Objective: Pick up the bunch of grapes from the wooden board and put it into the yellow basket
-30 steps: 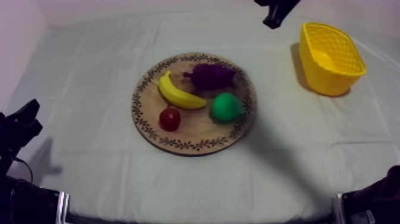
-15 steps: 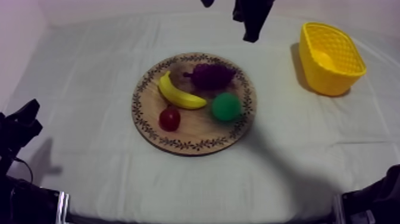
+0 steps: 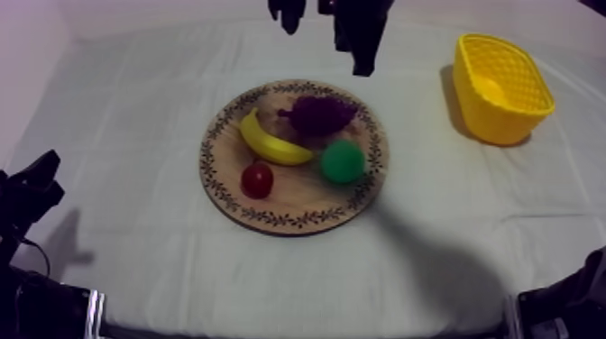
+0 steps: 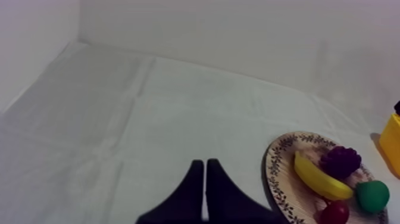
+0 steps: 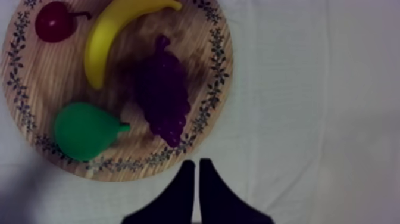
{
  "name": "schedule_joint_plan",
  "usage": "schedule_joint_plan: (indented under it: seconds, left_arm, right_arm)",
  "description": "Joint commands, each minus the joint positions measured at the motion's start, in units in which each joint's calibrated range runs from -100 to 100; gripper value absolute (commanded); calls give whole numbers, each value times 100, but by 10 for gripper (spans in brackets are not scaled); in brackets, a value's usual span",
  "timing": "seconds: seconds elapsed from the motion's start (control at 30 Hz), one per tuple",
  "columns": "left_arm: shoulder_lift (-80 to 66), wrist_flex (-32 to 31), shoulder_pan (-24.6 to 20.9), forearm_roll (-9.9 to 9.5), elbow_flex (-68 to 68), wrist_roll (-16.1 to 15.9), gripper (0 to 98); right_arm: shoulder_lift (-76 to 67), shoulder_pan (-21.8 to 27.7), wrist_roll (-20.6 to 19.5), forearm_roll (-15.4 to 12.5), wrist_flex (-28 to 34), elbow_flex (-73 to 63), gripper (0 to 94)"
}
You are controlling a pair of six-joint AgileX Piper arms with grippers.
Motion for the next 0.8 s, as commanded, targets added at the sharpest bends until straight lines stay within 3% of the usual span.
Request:
schedule_joint_plan:
  seconds: [0.0,0.3,0.47,0.57,0.77]
  left_arm:
    - [0,-2,0,-2,-2,0,1]
    - [0,-2,0,-2,-2,0,1]
    - [0,-2,0,-2,-2,0,1]
    - [0,-2,0,-2,-2,0,1]
    - [0,-2,0,-2,-2,0,1]
  right_arm:
    - [96,-9,-33,-23,140,-156,6]
    - [569,-48,-166,-104,457,-586,8]
    - [719,-56,-232,-128,537,-725,54]
    - [764,-57,-252,-133,577,-795,122]
    - [814,-46,-226,-150,652,-891,357]
